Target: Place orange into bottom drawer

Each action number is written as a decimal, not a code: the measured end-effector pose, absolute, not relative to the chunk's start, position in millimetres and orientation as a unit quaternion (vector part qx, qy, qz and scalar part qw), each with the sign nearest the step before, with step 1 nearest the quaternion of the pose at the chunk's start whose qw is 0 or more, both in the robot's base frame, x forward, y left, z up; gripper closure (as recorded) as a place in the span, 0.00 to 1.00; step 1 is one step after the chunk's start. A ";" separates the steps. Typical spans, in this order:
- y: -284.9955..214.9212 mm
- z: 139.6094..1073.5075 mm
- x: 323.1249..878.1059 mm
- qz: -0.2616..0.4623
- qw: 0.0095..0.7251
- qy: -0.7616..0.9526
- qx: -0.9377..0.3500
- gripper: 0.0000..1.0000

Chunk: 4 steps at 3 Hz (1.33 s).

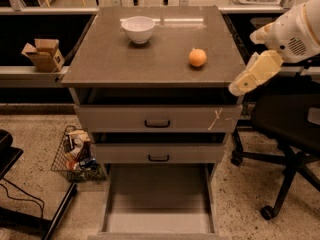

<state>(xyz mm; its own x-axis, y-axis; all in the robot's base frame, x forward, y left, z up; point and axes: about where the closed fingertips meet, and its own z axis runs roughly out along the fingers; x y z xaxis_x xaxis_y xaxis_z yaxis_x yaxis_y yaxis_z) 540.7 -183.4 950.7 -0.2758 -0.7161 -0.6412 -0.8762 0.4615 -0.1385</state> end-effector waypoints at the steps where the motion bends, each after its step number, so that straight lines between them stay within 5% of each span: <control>1: -155.4 936.8 586.2 0.200 0.394 0.769 -0.462 0.00; 3: -120.8 911.1 684.8 0.231 0.486 0.737 -0.409 0.00; 4: -120.8 911.3 684.8 0.231 0.486 0.737 -0.408 0.00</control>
Offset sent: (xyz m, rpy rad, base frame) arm 0.1653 0.0734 -0.0330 0.5229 -0.2026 -0.0619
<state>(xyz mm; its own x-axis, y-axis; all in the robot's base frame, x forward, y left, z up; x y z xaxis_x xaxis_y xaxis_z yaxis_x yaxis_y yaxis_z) 684.8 -120.8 911.3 -0.1939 -0.3781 -0.9052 -0.8265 0.5600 -0.0569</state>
